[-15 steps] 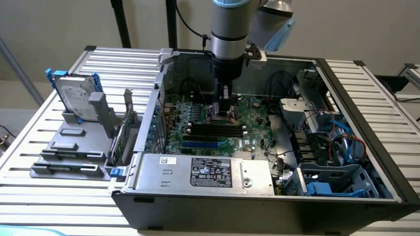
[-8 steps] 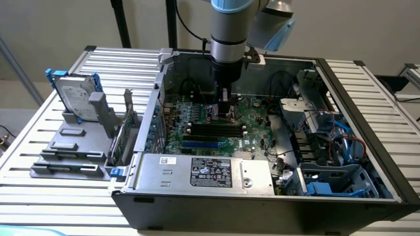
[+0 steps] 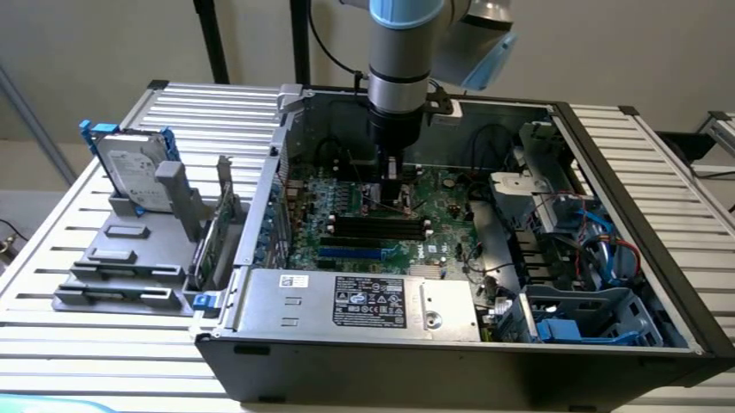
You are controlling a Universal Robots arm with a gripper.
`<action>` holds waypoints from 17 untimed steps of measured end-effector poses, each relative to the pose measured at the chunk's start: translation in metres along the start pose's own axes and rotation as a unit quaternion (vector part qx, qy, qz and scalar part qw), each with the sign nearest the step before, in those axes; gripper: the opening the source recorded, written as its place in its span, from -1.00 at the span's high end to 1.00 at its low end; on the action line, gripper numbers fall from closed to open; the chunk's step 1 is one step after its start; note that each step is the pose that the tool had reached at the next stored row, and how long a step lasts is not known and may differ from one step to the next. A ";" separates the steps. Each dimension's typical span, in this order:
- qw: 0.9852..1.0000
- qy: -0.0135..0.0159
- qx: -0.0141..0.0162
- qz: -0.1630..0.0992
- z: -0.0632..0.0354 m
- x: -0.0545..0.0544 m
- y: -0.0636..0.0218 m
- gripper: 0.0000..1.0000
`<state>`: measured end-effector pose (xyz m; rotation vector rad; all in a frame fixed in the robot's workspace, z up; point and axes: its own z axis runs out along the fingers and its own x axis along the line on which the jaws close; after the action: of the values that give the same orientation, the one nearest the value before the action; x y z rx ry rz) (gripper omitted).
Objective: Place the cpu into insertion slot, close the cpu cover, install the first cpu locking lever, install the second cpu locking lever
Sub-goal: 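Place the cpu into insertion slot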
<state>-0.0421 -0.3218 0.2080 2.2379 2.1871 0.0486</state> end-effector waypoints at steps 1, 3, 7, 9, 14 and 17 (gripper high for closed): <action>1.000 0.000 0.000 0.000 0.0004 0.001 0.0003 -0.09; 1.000 -0.001 0.000 0.000 0.0011 0.001 0.0007 -0.09; 1.000 -0.004 0.000 0.000 0.0029 0.002 0.0012 -0.09; 1.000 -0.007 0.000 0.000 0.0038 0.002 0.0013 -0.09; 1.000 -0.010 0.000 0.000 0.0058 0.002 0.0016 -0.09; 1.000 -0.011 0.000 0.000 0.0068 0.002 0.0017 -0.09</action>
<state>-0.0401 -0.3193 0.2012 2.2275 2.1768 0.0245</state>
